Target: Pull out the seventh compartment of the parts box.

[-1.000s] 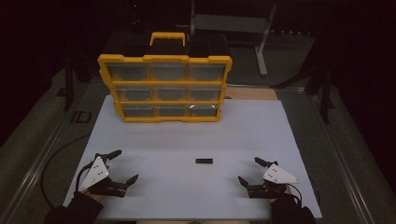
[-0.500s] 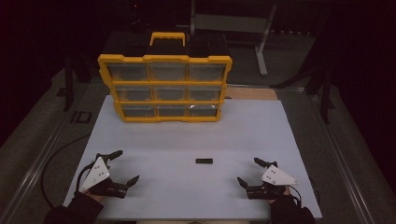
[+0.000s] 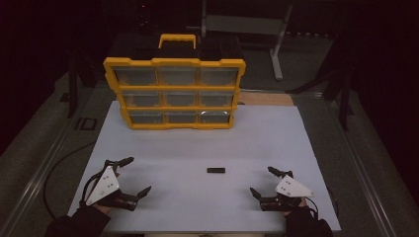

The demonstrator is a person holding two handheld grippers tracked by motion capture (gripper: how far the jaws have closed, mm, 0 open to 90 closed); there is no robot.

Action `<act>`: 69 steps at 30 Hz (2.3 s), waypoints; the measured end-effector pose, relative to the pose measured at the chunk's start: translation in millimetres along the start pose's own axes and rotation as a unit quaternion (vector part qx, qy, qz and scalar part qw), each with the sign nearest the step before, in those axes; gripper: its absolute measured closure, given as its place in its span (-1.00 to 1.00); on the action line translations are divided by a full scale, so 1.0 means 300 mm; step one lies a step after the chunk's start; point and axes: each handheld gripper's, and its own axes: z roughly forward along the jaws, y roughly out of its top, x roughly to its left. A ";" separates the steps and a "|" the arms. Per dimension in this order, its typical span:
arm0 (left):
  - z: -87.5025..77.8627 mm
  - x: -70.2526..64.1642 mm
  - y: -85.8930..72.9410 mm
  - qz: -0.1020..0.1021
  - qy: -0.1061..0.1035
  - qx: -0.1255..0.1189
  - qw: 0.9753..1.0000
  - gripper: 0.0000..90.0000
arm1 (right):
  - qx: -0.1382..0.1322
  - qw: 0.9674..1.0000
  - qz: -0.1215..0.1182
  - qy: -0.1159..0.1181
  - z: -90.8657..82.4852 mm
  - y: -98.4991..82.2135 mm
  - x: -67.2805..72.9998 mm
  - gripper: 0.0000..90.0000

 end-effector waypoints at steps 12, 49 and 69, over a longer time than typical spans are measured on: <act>-0.008 0.016 0.092 0.045 -0.009 0.000 0.999 -1.00 | -0.006 1.000 0.004 -0.001 -0.007 0.005 -0.003 -0.83; 0.109 0.162 0.267 0.195 0.002 0.016 0.981 -1.00 | -0.013 1.000 -0.003 -0.009 -0.012 0.016 0.006 -0.83; 0.234 0.202 0.254 0.199 0.006 0.097 0.975 -1.00 | -0.009 1.000 -0.006 -0.008 -0.008 0.013 0.005 -0.83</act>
